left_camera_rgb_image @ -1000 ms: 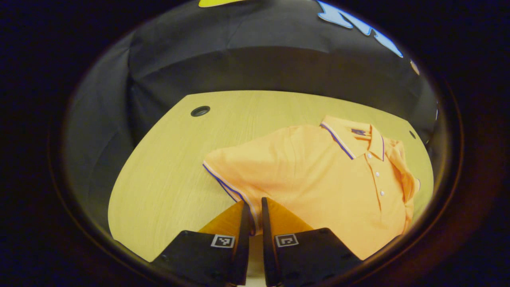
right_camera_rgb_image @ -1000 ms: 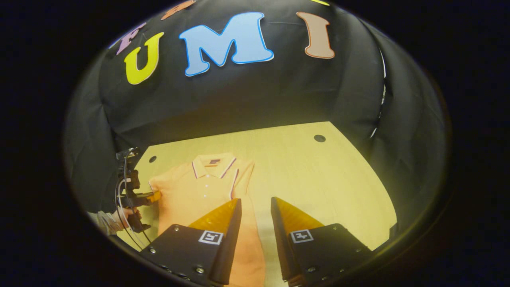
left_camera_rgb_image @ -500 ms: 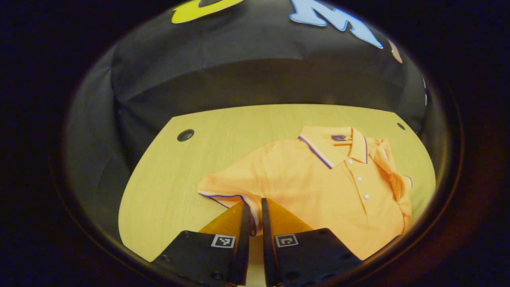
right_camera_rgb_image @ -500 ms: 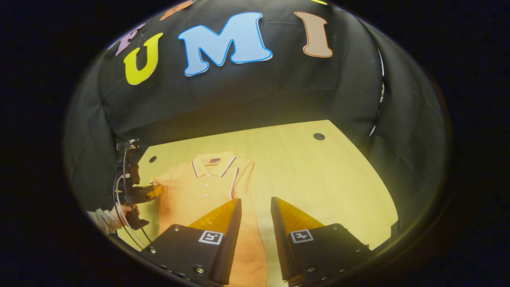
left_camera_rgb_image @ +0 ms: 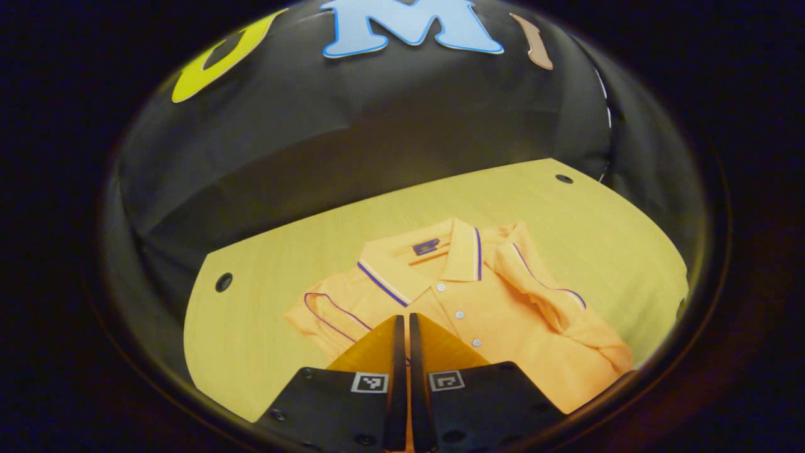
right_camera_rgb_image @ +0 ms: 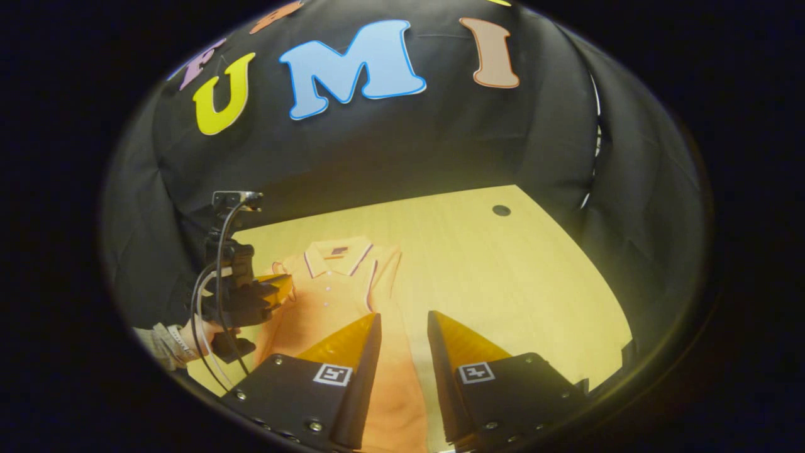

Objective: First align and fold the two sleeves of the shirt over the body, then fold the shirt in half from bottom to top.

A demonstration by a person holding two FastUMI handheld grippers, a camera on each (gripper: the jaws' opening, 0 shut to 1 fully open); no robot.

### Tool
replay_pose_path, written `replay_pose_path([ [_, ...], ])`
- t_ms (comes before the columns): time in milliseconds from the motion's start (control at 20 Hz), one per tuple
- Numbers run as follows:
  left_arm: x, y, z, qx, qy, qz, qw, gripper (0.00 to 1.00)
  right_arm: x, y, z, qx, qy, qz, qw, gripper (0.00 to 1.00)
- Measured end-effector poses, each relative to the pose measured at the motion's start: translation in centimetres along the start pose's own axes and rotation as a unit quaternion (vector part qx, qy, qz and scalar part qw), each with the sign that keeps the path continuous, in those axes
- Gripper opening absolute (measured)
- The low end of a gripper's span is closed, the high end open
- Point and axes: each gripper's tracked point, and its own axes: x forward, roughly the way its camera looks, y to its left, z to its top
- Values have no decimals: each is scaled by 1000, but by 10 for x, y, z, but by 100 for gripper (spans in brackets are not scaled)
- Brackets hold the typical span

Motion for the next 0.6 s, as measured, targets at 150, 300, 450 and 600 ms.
replay_pose_path([
  [150,4,-4,-5,-5,8,0,1000,9,-5,-8,-5,4,-1,-10,1000,47],
  [300,4,3,-9,-8,13,9,1000,9,-7,-13,-13,15,3,-13,1000,47],
  [450,-6,10,-11,-20,14,10,1000,15,-5,-13,-20,23,9,-10,1000,47],
  [600,-17,14,-17,-32,18,5,999,38,3,-4,-28,19,19,1,1000,47],
])
